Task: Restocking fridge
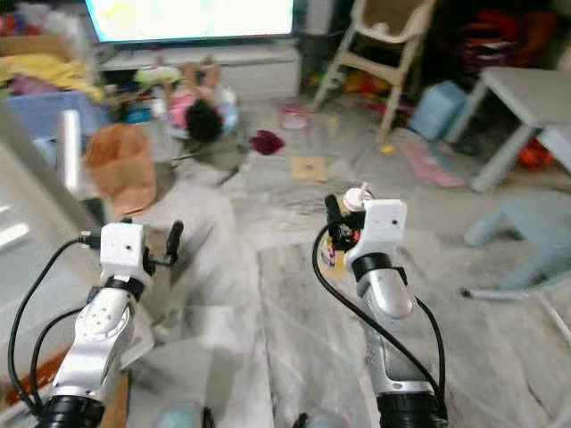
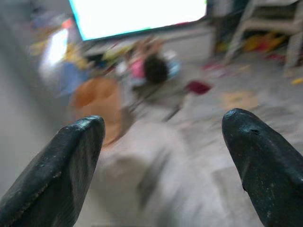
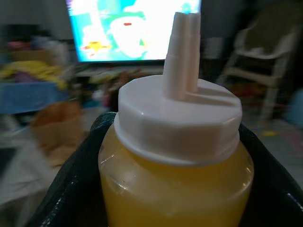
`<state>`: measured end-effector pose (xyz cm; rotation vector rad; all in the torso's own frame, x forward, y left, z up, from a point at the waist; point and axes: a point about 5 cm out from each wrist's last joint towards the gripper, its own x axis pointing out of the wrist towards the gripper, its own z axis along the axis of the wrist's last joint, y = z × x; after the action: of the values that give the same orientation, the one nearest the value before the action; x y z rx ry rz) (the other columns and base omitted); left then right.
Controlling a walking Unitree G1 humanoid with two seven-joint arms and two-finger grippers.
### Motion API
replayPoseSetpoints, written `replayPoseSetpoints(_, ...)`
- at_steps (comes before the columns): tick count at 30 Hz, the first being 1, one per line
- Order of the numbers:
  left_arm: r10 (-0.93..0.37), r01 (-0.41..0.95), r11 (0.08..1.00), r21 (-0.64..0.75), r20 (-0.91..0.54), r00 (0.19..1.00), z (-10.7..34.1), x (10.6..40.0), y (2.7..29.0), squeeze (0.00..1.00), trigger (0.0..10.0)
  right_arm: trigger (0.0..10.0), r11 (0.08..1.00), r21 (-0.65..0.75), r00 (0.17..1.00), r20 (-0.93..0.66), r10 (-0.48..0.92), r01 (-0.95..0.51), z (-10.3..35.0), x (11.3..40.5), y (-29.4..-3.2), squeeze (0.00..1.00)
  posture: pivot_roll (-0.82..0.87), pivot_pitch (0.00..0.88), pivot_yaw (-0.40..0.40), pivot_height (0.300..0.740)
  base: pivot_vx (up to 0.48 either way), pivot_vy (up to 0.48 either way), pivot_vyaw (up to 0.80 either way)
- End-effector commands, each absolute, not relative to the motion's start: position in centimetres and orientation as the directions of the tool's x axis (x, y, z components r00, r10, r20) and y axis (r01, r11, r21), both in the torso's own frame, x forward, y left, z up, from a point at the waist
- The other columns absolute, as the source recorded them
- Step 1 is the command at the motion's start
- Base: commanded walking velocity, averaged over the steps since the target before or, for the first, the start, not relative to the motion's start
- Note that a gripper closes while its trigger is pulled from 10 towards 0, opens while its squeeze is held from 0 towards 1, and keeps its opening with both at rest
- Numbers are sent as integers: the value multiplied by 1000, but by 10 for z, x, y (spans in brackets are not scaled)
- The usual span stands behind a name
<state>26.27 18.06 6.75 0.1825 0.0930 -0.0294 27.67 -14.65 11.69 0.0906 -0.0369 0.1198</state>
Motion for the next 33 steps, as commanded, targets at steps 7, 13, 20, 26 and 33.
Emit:
replayPoseSetpoints(7, -108, 121, 965, 231, -68, 992, 75, 276, 169, 0, 10000, 10000, 986, 83, 989, 51, 139, -143, 112, 283, -141, 0, 64, 0, -26, 740, 0, 0, 800)
replayPoseSetpoints(13, -157, 169, 962, 214, -73, 985, 79, 273, 160, 0, 10000, 10000, 987, 40, 986, 61, 155, -157, 108, 280, -140, 0, 52, 0, -22, 740, 0, 0, 800)
replayPoseSetpoints(20, -185, 205, 959, 193, -118, 976, 67, 261, 154, 0, 10000, 10000, 987, 16, 986, 41, 159, -160, 103, 274, -149, 0, 30, 1, -36, 740, 0, 88, 571)
replayPoseSetpoints(26, -218, 237, 957, 165, -130, 967, 64, 259, 149, 0, 10000, 10000, 988, 11, 987, 40, 153, -153, 103, 279, -152, 0, 35, 0, -43, 740, 0, 455, 0)
replayPoseSetpoints(33, -260, 279, 948, 155, -135, 956, 66, 259, 142, 0, 10000, 10000, 988, 17, 987, 47, 155, -156, 106, 283, -150, 0, 35, 0, -46, 740, 0, 464, 0)
